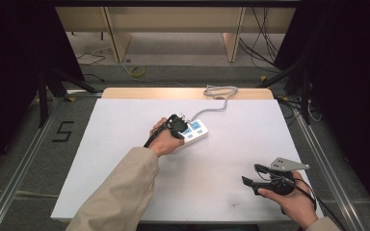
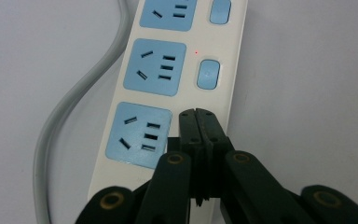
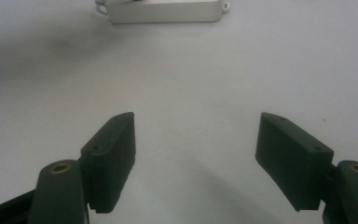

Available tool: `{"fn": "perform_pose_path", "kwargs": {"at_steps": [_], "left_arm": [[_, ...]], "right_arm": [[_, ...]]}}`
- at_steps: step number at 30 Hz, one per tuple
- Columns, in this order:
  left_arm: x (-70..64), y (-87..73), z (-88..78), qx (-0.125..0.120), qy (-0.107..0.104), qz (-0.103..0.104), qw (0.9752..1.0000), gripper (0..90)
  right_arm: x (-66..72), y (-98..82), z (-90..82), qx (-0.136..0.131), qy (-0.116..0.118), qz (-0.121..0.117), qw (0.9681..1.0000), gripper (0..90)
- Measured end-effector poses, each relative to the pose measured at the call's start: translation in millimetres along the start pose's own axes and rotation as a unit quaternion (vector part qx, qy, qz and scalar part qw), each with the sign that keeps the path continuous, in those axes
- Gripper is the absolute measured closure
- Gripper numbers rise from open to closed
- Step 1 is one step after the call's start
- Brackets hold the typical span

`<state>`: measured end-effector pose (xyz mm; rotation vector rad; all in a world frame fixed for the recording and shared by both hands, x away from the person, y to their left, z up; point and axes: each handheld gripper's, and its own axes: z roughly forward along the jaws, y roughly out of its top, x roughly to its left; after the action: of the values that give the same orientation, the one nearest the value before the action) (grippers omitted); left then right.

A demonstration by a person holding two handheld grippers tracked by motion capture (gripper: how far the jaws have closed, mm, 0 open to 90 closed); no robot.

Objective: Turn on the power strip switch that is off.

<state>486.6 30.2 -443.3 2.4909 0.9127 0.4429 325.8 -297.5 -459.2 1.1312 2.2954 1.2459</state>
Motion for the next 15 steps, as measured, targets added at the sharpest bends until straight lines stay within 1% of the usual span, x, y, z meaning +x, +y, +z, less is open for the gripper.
{"fn": "perform_pose_path", "kwargs": {"at_steps": [9,12,15], "left_arm": [[-0.7,0.3,0.1,0.0,0.003,-0.001,1.0,90.0],[-0.4,0.6,-0.7,-0.004,0.004,0.002,1.0,90.0],[0.3,0.5,-1.1,0.0,0.003,0.004,1.0,90.0]], "right_arm": [[-0.1,0.1,-0.3,-0.001,-0.001,0.0,1.0,29.0],[-0.3,0.0,-0.2,-0.001,-0.001,0.0,1.0,29.1],[-0.3,0.0,-0.2,-0.001,-0.001,0.001,1.0,29.0]]}}
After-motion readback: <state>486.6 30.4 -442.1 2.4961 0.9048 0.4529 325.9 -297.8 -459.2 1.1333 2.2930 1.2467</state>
